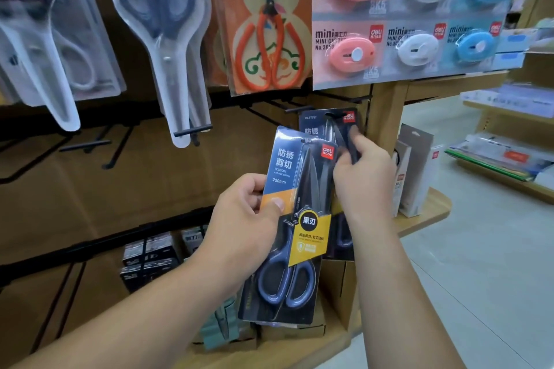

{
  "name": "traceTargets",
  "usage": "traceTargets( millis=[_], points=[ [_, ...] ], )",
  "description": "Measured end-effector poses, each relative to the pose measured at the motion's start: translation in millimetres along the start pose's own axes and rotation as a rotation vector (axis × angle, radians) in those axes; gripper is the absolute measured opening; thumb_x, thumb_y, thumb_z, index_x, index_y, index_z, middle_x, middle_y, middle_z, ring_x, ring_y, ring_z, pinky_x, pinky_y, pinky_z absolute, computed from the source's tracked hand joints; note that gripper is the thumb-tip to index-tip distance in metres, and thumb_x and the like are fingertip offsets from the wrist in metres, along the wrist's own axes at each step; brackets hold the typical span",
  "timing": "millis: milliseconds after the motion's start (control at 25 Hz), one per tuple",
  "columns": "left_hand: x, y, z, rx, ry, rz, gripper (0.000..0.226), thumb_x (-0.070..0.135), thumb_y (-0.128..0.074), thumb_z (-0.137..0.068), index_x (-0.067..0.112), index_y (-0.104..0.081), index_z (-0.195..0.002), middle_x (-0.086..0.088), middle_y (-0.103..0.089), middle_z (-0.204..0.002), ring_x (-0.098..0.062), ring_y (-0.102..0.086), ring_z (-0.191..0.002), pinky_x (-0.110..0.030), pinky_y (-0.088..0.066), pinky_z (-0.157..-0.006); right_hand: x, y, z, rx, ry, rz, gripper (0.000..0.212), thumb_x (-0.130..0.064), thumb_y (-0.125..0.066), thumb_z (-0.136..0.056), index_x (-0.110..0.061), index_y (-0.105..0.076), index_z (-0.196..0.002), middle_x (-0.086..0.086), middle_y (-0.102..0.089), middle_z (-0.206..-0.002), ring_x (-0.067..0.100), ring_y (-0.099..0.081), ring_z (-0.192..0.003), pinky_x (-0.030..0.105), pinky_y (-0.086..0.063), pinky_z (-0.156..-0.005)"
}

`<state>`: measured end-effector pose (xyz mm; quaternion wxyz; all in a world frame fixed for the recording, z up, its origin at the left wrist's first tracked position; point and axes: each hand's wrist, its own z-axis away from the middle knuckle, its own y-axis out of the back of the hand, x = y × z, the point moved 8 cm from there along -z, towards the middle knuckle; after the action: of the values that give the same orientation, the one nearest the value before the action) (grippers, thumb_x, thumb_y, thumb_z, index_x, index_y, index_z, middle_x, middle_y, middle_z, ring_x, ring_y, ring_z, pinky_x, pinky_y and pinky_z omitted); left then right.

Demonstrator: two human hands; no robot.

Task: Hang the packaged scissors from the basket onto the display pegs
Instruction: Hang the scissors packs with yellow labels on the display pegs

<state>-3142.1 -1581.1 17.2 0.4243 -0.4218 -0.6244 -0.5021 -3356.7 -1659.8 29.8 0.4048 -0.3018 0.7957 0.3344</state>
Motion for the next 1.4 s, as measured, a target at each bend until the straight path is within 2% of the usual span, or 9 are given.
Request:
traceTargets(
  millis=[160,280,400,520,640,760,1000,1120,1400],
  points=[
    [2.3,-7.0,2.4,-0.036,-0.044,-0.002,0.017,0.018,-0.061,-0.106,0.034,-0.066,-0.109,0.01,-0.08,-0.095,-0.013,-0.077,-0.089,-0.04,-0.063,-0.083,-0.1,21.1,2.9,0.021,0.032,0.015,0.028,-0.022,-0.054,-0.104,-0.017,-0.075,-0.122,0.0,-0.076,-0.109,0.022,-0.067,-0.104,0.038,-0.055,-0.091],
    [14.9,-24.8,-5.8,-0.057,-0.078,0.022,0.016,0.016,-0.063,-0.105,0.032,-0.067,-0.109,0.006,-0.081,-0.096,-0.023,-0.077,-0.09,-0.049,-0.064,-0.085,2.3,35.7,2.7,-0.034,-0.024,-0.246,0.028,-0.044,-0.051,-0.103,-0.028,-0.074,-0.108,-0.009,-0.076,-0.096,0.014,-0.072,-0.097,0.05,-0.062,-0.086],
    [29.7,-45.9,-24.6,-0.045,-0.092,0.079,0.015,0.013,-0.064,-0.104,0.028,-0.066,-0.108,-0.001,-0.081,-0.094,-0.029,-0.078,-0.091,-0.057,-0.063,-0.085,2.0,34.7,3.6,-0.102,-0.044,-0.329,0.029,-0.041,-0.061,-0.102,-0.029,-0.068,-0.127,-0.002,-0.076,-0.087,0.011,-0.073,-0.081,0.039,-0.063,-0.077],
    [31.5,-62.8,-40.8,-0.023,-0.072,0.13,0.018,0.012,-0.066,-0.102,0.03,-0.066,-0.105,-0.003,-0.08,-0.093,-0.028,-0.078,-0.091,-0.053,-0.063,-0.088,-0.8,41.0,3.2,-0.082,0.039,-0.248,0.055,-0.022,-0.07,-0.099,-0.027,-0.053,-0.151,-0.003,-0.072,-0.083,0.007,-0.067,-0.072,0.031,-0.055,-0.073],
    [27.3,-68.7,-50.1,0.039,-0.078,0.09,0.017,0.014,-0.069,-0.101,0.03,-0.066,-0.102,0.001,-0.076,-0.088,-0.017,-0.073,-0.081,-0.033,-0.059,-0.072,5.3,44.9,-0.3,-0.02,0.065,-0.133,0.052,-0.025,-0.075,-0.095,-0.028,-0.06,-0.145,-0.013,-0.069,-0.091,0.009,-0.069,-0.083,0.037,-0.059,-0.085],
    [18.7,-71.5,-52.9,0.068,-0.091,0.031,0.013,0.018,-0.07,-0.101,0.026,-0.068,-0.111,0.006,-0.067,-0.08,-0.007,-0.063,-0.072,-0.023,-0.048,-0.066,9.3,41.8,-1.2,-0.009,0.101,-0.046,0.048,-0.032,-0.077,-0.093,-0.027,-0.066,-0.14,-0.002,-0.069,-0.108,0.017,-0.069,-0.093,0.043,-0.06,-0.089],
    [6.5,-70.5,-67.0,0.118,-0.039,0.016,0.007,0.021,-0.076,-0.096,0.024,-0.072,-0.099,0.003,-0.066,-0.077,-0.014,-0.064,-0.071,-0.031,-0.054,-0.067,1.9,44.7,4.8,0.093,0.19,0.089,0.037,-0.033,-0.078,-0.093,-0.023,-0.074,-0.128,-0.003,-0.06,-0.113,0.017,-0.063,-0.099,0.02,-0.045,-0.073],
    [-7.3,-65.3,-70.6,0.128,0.019,0.039,0.016,0.027,-0.078,-0.095,0.024,-0.069,-0.083,0.007,-0.065,-0.072,-0.013,-0.063,-0.07,-0.03,-0.053,-0.066,-0.4,20.3,11.1,-0.082,0.245,0.038,0.038,-0.031,-0.076,-0.094,-0.026,-0.071,-0.131,-0.006,-0.061,-0.116,0.011,-0.062,-0.099,0.009,-0.041,-0.076],
    [-25.0,-16.3,-42.0,0.04,0.009,-0.033,0.016,0.023,-0.071,-0.1,0.022,-0.071,-0.116,0.001,-0.072,-0.104,-0.015,-0.07,-0.097,-0.027,-0.059,-0.082,0.2,-14.9,23.9,-0.211,0.282,0.278,0.05,-0.04,-0.071,-0.096,-0.031,-0.062,-0.144,0.002,-0.057,-0.142,0.025,-0.046,-0.137,0.04,-0.046,-0.101]
  ],
)
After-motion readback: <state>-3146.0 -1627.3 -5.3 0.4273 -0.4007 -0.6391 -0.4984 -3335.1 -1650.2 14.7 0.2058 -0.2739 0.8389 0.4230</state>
